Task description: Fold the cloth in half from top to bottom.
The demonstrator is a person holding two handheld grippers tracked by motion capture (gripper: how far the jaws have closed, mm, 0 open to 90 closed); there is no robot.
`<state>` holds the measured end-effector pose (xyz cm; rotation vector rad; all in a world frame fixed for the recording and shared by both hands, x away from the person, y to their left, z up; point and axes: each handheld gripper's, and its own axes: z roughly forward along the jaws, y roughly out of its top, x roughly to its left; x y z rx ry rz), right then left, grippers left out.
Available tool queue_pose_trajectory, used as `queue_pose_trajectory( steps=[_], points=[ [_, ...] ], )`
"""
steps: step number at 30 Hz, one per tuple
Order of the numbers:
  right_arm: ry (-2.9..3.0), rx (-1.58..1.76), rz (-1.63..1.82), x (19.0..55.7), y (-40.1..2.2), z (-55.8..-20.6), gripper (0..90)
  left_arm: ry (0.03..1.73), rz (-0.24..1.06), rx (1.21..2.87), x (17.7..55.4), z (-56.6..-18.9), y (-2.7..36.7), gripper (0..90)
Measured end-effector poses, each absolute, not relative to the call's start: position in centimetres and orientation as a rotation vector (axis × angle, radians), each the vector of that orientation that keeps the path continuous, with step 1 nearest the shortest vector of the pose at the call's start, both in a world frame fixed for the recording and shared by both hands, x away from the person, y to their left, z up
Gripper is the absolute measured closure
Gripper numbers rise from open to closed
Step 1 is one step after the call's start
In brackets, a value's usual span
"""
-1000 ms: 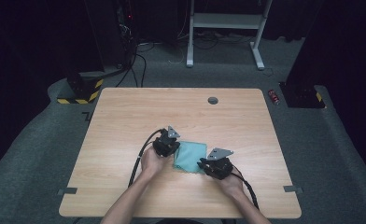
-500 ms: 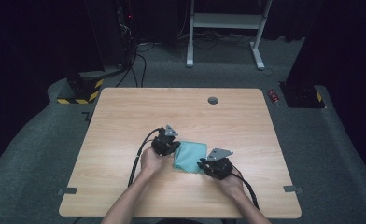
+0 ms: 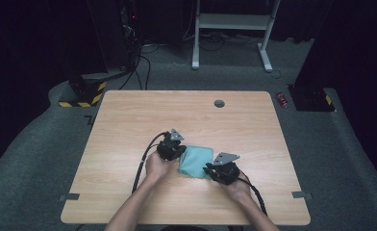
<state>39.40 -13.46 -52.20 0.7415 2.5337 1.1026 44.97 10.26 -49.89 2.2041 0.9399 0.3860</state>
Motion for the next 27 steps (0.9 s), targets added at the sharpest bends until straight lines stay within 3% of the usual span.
queue_pose_trajectory(
  steps=[12,19,27],
  points=[
    [2.534,0.733,1.095,39.4,-13.4,-52.2,75.2,0.998,0.348,2.174,45.4,-49.9,11.1,89.4],
    [2.54,0.728,1.092,39.4,-13.4,-52.1,75.2,1.009,0.407,2.189,45.4,-49.9,11.1,88.8],
    [2.523,0.746,1.106,39.5,-13.5,-52.0,73.1,0.885,0.398,2.183,42.9,-49.2,10.3,66.4]
  ],
)
